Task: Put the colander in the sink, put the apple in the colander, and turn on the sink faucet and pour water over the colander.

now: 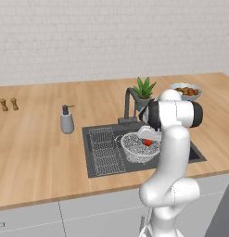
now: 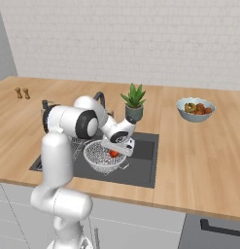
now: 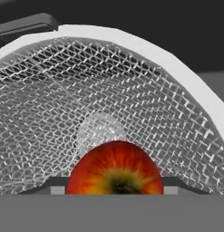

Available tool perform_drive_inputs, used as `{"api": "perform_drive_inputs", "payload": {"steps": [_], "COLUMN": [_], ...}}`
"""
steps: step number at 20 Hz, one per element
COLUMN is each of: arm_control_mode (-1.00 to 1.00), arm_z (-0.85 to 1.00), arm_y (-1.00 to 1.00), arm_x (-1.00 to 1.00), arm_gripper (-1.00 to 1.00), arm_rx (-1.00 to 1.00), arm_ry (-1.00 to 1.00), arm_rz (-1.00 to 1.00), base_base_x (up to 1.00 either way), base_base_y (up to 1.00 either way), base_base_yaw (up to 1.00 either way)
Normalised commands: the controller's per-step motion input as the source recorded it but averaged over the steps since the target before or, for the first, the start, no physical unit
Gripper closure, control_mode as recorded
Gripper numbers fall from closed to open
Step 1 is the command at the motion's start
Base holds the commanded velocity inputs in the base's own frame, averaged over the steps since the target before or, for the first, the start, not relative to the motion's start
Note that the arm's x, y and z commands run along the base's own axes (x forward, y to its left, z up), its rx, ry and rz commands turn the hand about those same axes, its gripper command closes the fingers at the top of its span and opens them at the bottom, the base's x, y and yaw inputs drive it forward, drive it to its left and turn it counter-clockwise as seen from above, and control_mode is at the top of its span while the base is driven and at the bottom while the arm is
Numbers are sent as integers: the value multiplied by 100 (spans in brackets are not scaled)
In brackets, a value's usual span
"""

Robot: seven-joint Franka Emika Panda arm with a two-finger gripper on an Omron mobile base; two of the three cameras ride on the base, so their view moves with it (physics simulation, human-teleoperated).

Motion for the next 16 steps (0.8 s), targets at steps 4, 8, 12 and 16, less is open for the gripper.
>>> {"api": "perform_drive_inputs", "payload": {"steps": [4,8,12,16], "arm_control_mode": [-100,-100,-100,-100], "arm_z": [-26,-7,0,6], "arm_y": [0,5,18,15], "arm_x": [16,0,-8,-17], "arm_gripper": [100,100,-100,-100], "arm_rx": [0,0,0,-2], "arm_ry": [0,0,0,0], "arm_rz": [0,0,0,0], "base_base_x": [0,0,0,0], "base_base_y": [0,0,0,0], "base_base_yaw": [0,0,0,0]}}
